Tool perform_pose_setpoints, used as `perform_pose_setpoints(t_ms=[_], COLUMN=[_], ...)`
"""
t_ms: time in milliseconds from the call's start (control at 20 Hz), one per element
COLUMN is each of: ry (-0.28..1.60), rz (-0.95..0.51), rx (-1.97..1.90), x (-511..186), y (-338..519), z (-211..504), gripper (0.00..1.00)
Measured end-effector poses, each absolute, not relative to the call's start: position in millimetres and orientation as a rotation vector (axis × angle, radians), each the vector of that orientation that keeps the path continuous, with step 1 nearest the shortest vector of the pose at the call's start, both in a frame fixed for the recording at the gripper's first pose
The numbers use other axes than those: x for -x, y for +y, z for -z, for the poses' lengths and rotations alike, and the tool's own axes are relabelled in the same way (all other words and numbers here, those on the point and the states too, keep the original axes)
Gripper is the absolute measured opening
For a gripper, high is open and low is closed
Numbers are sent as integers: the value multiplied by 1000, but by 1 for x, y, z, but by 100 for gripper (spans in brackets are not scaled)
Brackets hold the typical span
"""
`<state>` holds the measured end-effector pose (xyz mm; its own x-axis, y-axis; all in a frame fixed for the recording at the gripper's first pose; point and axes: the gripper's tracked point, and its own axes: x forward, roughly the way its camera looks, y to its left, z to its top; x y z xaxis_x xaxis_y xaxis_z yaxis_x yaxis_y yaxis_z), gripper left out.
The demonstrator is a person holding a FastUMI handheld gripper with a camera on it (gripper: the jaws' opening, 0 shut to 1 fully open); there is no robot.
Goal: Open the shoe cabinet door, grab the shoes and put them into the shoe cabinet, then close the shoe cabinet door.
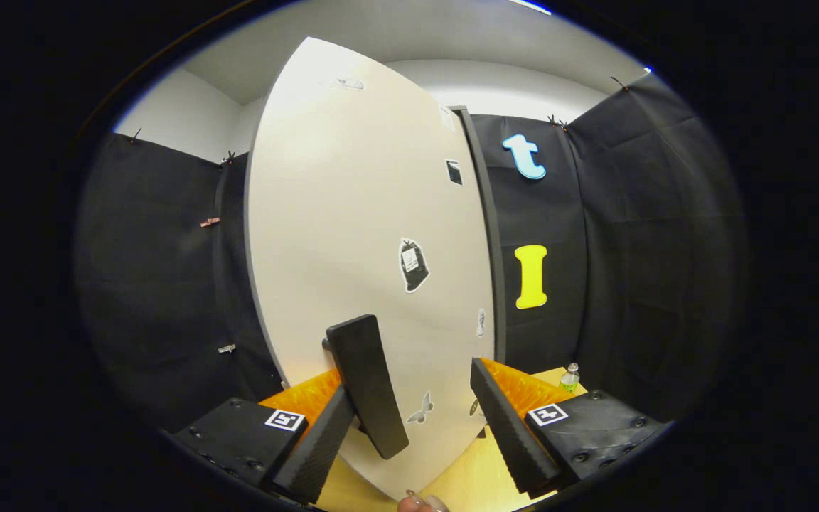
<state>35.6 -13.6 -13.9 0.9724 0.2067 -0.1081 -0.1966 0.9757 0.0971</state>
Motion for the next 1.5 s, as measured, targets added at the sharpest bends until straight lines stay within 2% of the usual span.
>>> perform_pose_setpoints(t_ms=[300, 550, 1500], ry=[111, 117, 91], rz=[-252, -266, -203], rx=[-69, -71, -28], x=[-45, -51, -54], y=[54, 78, 68], z=[18, 18, 8], gripper=[98, 98, 98])
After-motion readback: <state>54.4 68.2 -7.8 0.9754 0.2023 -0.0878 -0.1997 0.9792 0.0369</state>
